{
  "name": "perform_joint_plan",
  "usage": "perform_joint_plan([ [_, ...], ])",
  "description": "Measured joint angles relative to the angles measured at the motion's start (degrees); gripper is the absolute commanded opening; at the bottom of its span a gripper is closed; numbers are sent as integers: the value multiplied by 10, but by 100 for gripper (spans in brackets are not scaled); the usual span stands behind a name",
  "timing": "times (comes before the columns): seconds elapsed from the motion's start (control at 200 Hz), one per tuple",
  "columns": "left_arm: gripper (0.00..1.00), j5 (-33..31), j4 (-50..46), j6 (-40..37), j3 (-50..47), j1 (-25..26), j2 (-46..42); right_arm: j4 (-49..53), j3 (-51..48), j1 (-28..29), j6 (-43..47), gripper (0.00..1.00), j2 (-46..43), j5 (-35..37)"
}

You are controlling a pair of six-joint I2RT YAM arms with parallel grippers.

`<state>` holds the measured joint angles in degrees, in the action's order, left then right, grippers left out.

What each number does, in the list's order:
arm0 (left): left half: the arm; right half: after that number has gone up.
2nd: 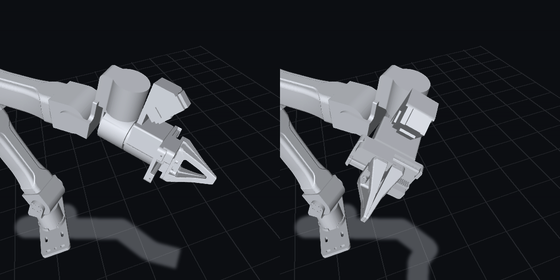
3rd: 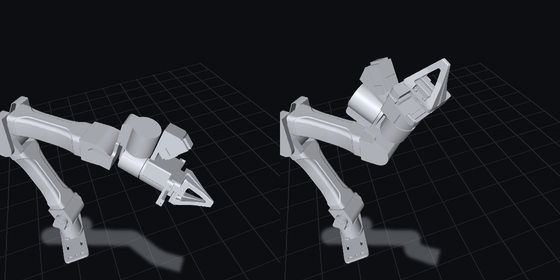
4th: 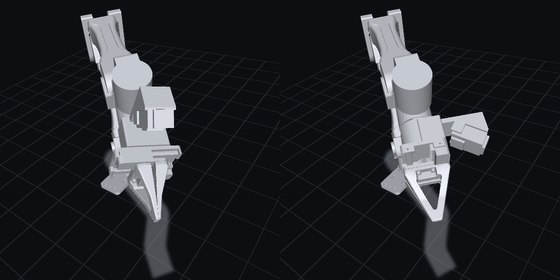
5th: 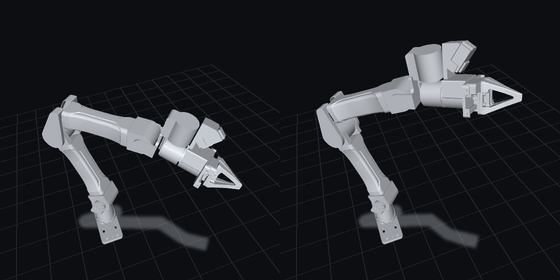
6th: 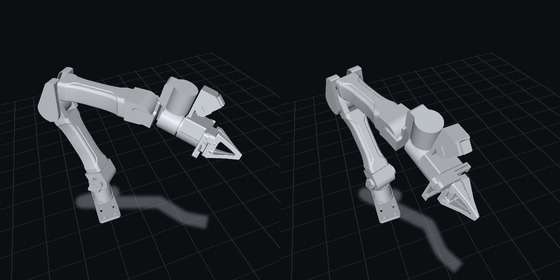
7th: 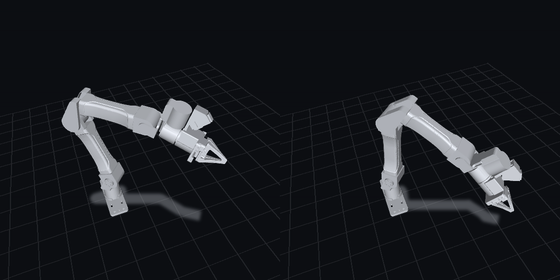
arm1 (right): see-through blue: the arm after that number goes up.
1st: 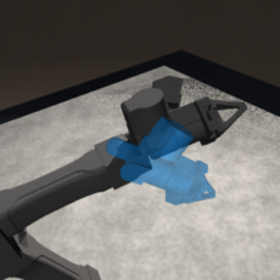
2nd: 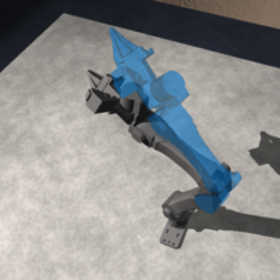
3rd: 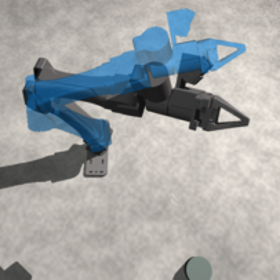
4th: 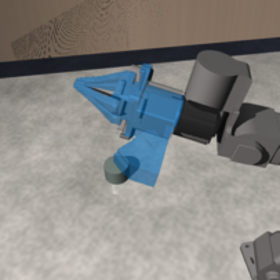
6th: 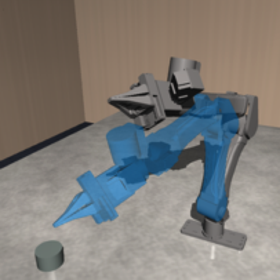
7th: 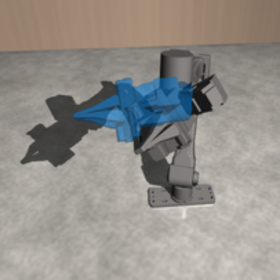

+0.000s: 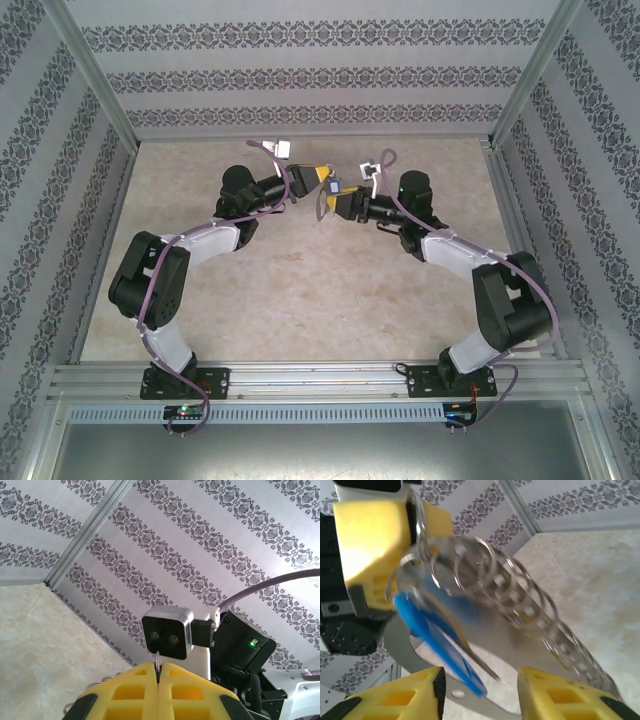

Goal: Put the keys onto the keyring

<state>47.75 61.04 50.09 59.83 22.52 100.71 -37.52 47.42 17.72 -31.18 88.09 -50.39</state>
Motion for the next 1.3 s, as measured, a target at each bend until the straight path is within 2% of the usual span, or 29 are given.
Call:
perform_joint_plan([
  [0.2,0,0,8,2,0,0,0,3,-29,-30,0,46,-71,6],
  [0.435,0,2,13,3,0,0,0,-1,-28,-32,-13,45,-111,40],
  [1.079,0,2,14,8,0,0,0,-127,42,-2,-146,42,9,64],
  [1.299,0,2,14,8,0,0,0,-142,52,4,-161,36,22,64],
])
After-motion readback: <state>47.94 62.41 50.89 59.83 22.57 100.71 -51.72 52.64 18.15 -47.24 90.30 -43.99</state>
